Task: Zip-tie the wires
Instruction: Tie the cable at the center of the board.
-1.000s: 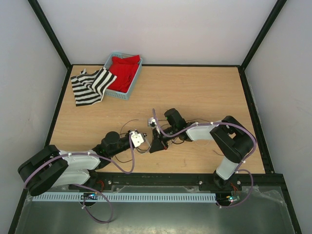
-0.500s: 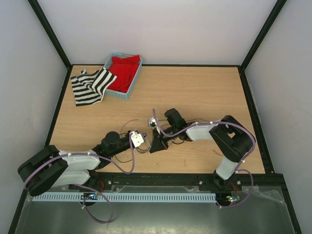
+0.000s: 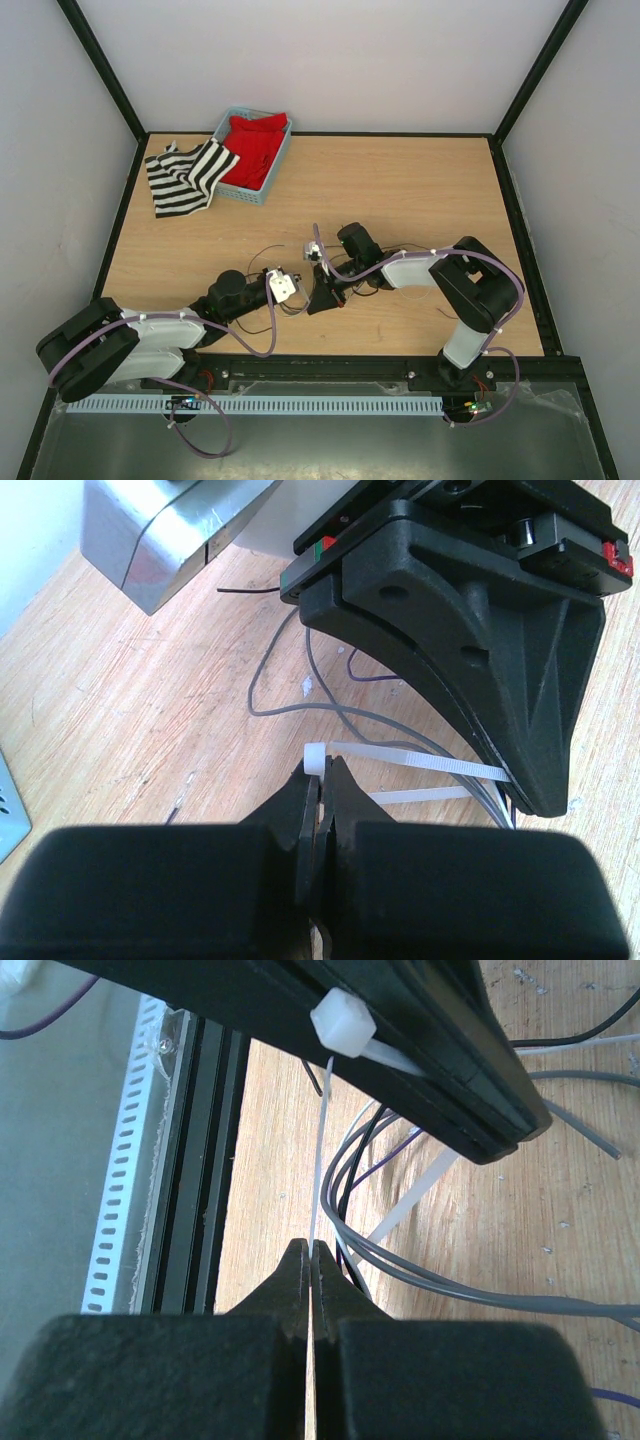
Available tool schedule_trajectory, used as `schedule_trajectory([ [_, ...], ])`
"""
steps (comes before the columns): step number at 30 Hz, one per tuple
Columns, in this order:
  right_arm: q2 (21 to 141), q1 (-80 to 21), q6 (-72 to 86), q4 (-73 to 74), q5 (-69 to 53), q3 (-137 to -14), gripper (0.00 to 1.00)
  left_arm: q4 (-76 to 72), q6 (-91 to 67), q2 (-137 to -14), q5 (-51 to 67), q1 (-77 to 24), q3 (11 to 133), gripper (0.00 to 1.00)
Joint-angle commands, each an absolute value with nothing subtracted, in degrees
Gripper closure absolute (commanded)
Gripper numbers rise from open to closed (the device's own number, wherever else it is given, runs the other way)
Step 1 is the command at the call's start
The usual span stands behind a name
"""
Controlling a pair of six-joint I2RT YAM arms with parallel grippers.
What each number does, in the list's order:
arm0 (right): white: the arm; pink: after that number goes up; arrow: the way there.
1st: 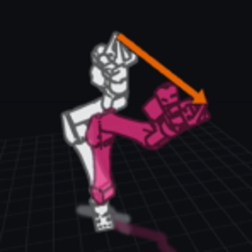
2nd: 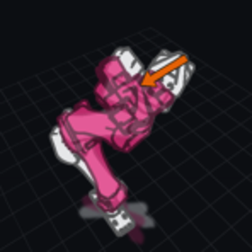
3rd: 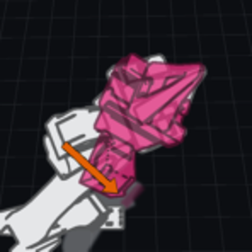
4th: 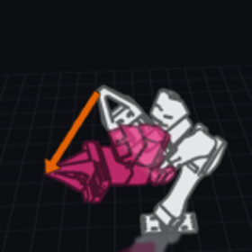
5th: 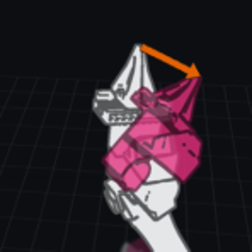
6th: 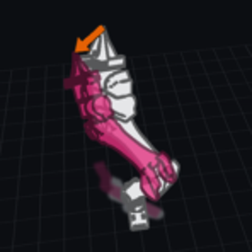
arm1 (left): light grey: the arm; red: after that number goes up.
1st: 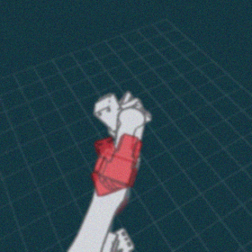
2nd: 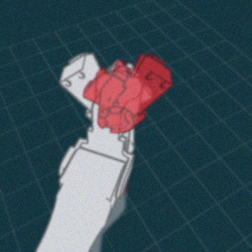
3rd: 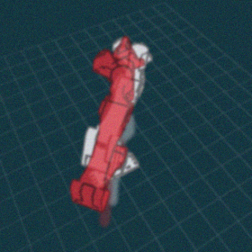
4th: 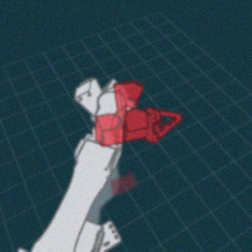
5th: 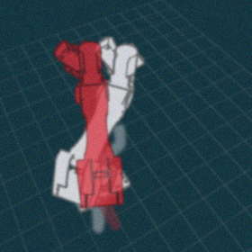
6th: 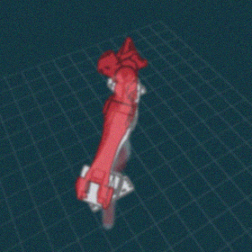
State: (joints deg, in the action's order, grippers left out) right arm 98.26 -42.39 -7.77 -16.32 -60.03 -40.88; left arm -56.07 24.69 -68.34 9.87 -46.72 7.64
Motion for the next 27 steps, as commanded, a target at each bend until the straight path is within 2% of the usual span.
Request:
schedule_trajectory([
  [1, 99.1, -42.6, -8.6, -11.3, -63.2, -40.5, 1.0, -60.0, 26.9, -68.1, 5.2, -46.5, 8.9, 1.0],
  [27, 98.0, -42.6, -3.5, -17.2, -63.1, -39.0, 1.0, -61.4, 24.0, -65.9, 4.0, -46.5, 10.0, 1.0],
])
